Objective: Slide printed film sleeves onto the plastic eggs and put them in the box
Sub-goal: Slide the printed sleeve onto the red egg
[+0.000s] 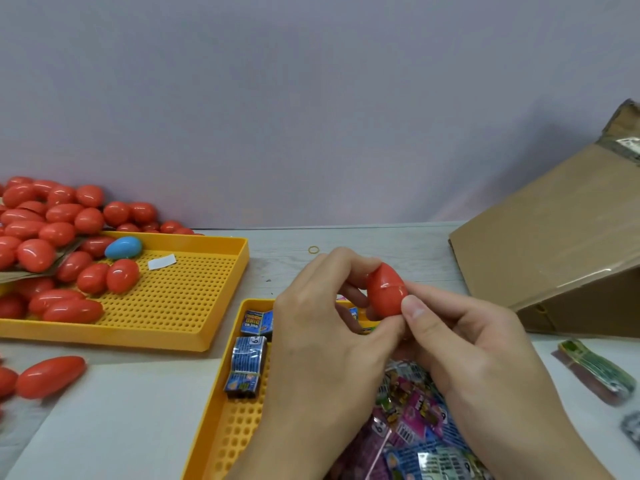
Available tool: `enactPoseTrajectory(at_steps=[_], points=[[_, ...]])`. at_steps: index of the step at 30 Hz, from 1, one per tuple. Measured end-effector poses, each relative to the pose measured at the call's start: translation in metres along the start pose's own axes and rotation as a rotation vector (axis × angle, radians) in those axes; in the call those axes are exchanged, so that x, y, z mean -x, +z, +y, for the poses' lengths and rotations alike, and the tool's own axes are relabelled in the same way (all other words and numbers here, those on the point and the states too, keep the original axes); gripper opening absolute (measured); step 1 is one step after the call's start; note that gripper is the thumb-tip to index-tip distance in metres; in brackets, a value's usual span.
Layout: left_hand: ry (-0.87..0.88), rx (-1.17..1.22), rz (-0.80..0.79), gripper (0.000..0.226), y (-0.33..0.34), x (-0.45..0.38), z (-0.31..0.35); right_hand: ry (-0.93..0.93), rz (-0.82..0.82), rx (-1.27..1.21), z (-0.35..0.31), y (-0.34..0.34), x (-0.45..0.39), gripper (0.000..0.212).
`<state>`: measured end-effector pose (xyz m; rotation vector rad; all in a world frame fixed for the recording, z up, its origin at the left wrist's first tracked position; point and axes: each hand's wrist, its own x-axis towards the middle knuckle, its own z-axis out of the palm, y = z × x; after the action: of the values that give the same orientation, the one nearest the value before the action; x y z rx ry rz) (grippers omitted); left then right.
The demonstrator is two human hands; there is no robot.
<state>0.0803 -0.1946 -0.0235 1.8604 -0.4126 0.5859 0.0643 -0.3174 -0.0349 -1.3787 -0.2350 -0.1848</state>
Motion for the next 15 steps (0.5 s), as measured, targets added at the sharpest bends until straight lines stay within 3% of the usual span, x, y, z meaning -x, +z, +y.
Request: enactPoseTrajectory(at_steps=[6,9,15], points=[[-0.003,-0.003,0.008,0.023,-0.0006,-0.0001,0.0018,0.009,-0.016,-0.049,0.0001,-0.0003,0.0002,0.030],[-0.012,0.003,0.005,0.024,-0.0013,-0.0003,0.0029,0.001,0.024,-0.056,-0.0020,0.0008,0.0008,0.019],[-0.028,0.035,-0.032,0.026,-0.0016,0.0005,0.0043,0.006,0.094,-0.030,-0.0025,-0.0015,0.0014,0.030]])
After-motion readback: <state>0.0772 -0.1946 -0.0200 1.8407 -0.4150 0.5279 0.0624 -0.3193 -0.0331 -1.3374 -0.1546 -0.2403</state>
